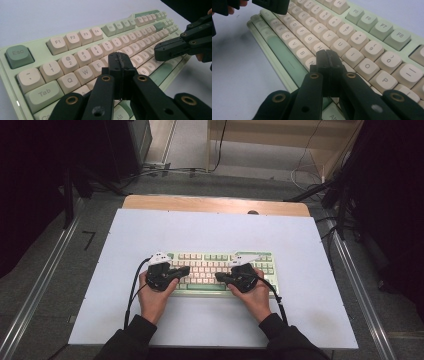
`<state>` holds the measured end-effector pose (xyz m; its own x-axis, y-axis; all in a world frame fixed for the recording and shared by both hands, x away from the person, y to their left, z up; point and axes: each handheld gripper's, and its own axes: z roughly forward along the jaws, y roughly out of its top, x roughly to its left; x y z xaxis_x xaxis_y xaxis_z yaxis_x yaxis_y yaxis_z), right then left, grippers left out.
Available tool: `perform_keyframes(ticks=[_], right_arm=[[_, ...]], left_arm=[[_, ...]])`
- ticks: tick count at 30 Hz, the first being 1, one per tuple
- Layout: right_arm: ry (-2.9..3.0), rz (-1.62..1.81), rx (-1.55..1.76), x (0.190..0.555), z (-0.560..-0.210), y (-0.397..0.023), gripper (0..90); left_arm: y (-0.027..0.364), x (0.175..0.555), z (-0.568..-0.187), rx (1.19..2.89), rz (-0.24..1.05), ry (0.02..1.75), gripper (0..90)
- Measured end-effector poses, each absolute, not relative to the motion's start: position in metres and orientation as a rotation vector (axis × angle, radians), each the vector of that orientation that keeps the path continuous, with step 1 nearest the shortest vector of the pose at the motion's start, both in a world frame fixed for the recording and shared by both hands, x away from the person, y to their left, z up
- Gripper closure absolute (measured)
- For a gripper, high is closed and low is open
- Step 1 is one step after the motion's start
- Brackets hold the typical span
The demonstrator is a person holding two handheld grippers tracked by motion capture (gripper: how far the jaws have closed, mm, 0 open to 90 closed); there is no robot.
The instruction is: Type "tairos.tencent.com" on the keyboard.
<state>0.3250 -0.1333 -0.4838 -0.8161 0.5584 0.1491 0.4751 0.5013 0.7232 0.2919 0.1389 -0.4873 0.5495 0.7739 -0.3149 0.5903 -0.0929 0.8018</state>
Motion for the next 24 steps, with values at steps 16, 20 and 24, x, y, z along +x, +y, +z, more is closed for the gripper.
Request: perform_keyframes(ticks=[16,20,24], right_arm=[[2.641,1.185,0.890,0.321,-0.487,-0.131,87.7],[2.618,1.236,0.904,0.321,-0.480,-0.136,87.7],[2.586,1.265,0.924,0.322,-0.474,-0.146,87.7]], left_arm=[[0.139,0.291,-0.487,1.778,0.229,1.132,90.0],[0.141,0.291,-0.486,1.776,0.235,1.131,90.0],[0.141,0.291,-0.485,1.768,0.238,1.133,90.0]])
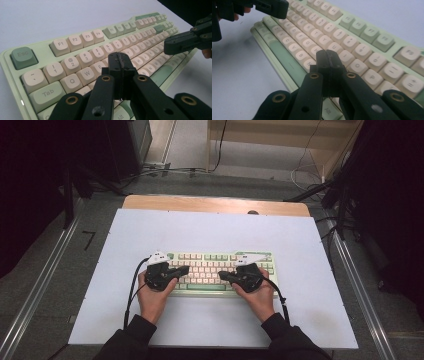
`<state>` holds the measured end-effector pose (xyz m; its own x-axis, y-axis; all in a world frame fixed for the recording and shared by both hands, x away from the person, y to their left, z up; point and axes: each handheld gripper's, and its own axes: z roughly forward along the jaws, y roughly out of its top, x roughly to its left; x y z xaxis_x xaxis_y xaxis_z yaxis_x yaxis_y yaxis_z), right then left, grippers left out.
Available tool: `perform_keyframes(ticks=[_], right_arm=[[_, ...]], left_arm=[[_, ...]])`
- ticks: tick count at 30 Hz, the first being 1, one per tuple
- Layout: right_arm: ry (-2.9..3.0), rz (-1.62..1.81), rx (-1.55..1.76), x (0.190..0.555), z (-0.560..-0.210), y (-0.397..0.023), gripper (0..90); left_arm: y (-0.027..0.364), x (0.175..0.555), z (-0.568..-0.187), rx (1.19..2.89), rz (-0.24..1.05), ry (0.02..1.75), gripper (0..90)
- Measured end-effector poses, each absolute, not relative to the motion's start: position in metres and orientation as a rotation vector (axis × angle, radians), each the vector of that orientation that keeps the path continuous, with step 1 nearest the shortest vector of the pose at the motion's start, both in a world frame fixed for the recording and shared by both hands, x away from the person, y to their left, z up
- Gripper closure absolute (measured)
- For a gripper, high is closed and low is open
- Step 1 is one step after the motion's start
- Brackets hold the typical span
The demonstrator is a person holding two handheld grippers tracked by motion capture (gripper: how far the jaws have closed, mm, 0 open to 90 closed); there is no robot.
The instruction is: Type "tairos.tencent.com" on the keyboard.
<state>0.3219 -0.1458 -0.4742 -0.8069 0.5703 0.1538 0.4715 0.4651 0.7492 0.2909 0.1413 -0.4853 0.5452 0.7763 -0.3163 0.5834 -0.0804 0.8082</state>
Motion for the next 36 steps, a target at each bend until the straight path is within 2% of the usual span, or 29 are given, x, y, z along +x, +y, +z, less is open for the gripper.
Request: perform_keyframes(ticks=[6,12,19,25,31,36], right_arm=[[2.538,1.284,0.965,0.323,-0.468,-0.164,87.3],[2.475,1.338,1.021,0.324,-0.463,-0.181,74.3],[2.435,1.383,1.074,0.324,-0.463,-0.195,57.5],[2.404,1.383,1.088,0.321,-0.463,-0.204,46.6],[2.369,1.368,1.116,0.317,-0.463,-0.217,40.5],[2.330,1.354,1.137,0.313,-0.462,-0.230,36.8]], left_arm=[[0.143,0.290,-0.484,1.759,0.252,1.134,90.0],[0.150,0.290,-0.482,1.724,0.285,1.148,90.0],[0.159,0.286,-0.479,1.675,0.310,1.152,71.8],[0.167,0.282,-0.478,1.668,0.322,1.170,63.2],[0.173,0.277,-0.477,1.653,0.365,1.199,47.9],[0.177,0.272,-0.475,1.643,0.397,1.196,40.1]])
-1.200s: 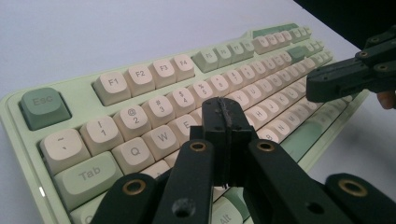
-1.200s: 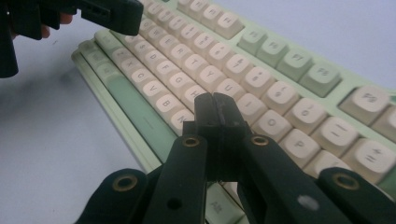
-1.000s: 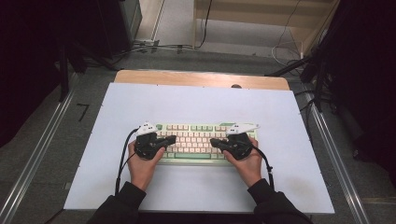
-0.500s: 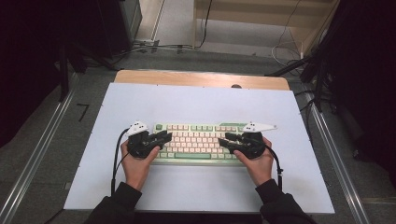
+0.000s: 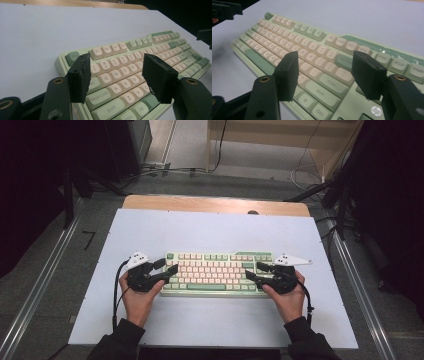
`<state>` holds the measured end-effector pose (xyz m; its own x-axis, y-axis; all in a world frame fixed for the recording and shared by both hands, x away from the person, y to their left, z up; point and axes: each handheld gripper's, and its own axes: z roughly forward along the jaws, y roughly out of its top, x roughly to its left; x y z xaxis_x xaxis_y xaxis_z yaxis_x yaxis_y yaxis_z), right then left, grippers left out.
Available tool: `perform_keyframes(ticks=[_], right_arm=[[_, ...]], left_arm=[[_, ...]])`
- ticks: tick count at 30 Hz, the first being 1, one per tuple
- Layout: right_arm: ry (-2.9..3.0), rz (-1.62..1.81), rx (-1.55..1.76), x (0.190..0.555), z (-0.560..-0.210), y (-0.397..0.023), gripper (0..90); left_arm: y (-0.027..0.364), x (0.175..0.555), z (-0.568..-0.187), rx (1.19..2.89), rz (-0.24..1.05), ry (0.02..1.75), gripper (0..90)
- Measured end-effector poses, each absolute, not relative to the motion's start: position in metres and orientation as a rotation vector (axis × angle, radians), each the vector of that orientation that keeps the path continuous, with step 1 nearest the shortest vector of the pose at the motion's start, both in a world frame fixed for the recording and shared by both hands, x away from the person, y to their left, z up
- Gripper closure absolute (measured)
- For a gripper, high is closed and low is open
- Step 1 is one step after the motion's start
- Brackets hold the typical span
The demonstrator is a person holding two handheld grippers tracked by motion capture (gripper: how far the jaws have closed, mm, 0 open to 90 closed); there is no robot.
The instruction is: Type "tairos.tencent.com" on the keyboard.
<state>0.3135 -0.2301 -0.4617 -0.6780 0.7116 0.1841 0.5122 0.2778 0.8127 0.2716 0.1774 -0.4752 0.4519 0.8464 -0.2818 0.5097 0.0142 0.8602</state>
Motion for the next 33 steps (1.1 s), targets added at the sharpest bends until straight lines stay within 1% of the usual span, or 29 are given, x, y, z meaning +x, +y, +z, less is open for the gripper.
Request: perform_keyframes(ticks=[2,8,12,17,23,33], right_arm=[[2.311,1.344,1.148,0.312,-0.461,-0.236,35.9],[2.250,1.292,1.180,0.308,-0.462,-0.253,31.6],[2.220,1.285,1.199,0.305,-0.462,-0.263,30.5],[2.195,1.262,1.220,0.301,-0.464,-0.273,28.2],[2.172,1.267,1.247,0.293,-0.463,-0.287,27.7],[2.138,1.232,1.306,0.285,-0.468,-0.312,27.4]], left_arm=[[0.179,0.270,-0.475,1.642,0.397,1.194,37.7],[0.185,0.264,-0.476,1.643,0.402,1.205,34.7],[0.188,0.260,-0.475,1.645,0.422,1.210,30.9],[0.193,0.256,-0.477,1.652,0.425,1.228,28.2],[0.200,0.251,-0.478,1.640,0.440,1.256,26.6],[0.209,0.245,-0.480,1.630,0.456,1.281,26.5]])
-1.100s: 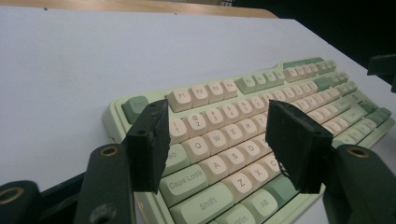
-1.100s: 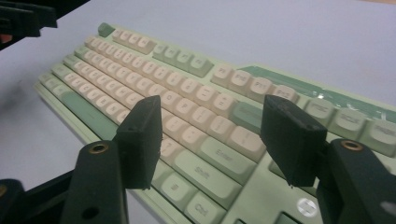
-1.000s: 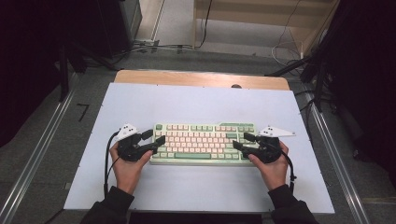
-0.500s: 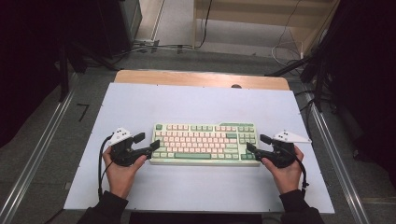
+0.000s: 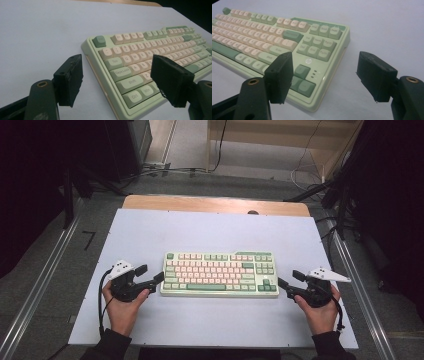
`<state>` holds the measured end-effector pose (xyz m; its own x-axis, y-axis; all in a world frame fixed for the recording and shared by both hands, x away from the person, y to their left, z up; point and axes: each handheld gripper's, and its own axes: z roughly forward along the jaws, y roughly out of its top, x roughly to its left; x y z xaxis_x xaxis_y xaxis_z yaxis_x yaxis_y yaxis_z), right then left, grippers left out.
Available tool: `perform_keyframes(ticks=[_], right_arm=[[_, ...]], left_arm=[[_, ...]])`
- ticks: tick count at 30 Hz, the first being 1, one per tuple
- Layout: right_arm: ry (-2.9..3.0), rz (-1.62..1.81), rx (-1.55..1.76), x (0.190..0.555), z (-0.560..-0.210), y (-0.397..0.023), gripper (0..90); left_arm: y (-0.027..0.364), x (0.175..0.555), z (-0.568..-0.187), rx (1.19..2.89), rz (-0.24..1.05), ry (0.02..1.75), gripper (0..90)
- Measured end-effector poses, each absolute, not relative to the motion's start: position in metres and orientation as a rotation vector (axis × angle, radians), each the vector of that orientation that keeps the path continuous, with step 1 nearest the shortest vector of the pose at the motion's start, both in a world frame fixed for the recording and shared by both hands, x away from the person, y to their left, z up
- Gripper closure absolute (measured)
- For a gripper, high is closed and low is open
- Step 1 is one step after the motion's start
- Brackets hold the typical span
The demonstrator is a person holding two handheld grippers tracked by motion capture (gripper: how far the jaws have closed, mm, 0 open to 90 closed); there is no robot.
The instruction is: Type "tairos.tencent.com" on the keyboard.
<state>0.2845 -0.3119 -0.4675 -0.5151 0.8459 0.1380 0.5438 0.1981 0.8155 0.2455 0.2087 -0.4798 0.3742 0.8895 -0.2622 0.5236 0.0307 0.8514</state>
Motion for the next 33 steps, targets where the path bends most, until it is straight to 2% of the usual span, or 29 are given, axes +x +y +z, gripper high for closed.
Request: perform_keyframes(ticks=[33], right_arm=[[2.044,1.126,1.438,0.264,-0.474,-0.364,27.6]], left_arm=[[0.230,0.231,-0.484,1.650,0.472,1.375,26.9]])
